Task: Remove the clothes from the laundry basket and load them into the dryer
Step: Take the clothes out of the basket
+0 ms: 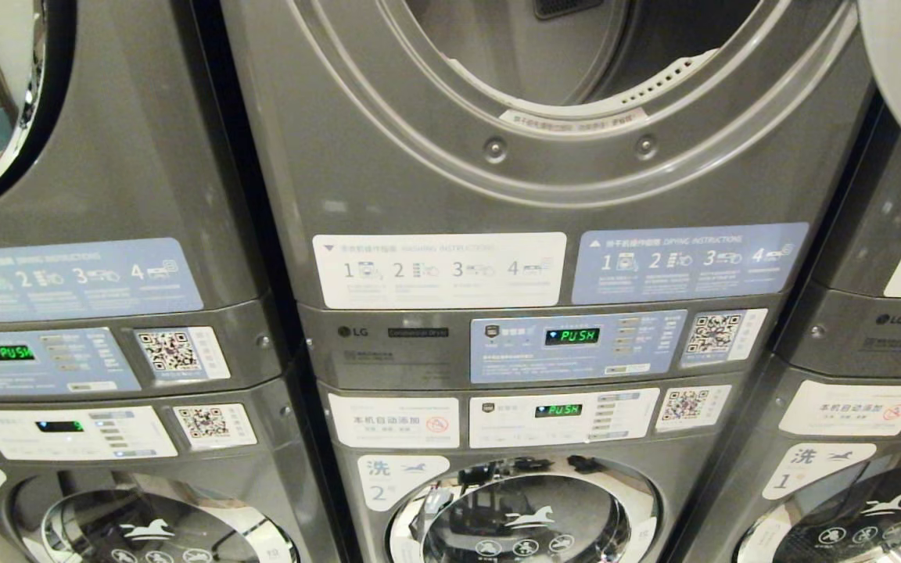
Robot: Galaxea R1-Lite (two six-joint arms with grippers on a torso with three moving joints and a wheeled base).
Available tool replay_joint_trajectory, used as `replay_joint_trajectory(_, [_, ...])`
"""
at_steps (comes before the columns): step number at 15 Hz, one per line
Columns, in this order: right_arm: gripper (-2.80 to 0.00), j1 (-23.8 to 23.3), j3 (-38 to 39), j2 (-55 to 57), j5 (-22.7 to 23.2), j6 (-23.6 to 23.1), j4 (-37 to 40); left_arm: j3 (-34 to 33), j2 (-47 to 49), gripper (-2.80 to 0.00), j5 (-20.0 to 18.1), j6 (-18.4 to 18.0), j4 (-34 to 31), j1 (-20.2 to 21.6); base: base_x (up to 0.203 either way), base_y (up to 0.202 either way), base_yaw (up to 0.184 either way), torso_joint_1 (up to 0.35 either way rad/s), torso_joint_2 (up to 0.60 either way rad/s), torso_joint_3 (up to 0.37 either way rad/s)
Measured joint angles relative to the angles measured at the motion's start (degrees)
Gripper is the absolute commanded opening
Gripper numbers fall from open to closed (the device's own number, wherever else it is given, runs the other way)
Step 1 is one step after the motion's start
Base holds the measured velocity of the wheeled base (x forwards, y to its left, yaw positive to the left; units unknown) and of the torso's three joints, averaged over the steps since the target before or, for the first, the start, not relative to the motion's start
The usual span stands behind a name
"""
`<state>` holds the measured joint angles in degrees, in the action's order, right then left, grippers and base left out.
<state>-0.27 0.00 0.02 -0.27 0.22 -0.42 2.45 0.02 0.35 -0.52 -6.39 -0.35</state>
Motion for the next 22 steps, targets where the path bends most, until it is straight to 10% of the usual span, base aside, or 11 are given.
replay_joint_trajectory(22, [-2.8, 0.0, 0.0, 0.0, 0.02, -0.01, 0.01, 0.0, 0.0, -2.8, 0.06, 0.06, 0.02, 0.0, 0.0, 0.0, 0.0, -0.191, 0.39, 0.201])
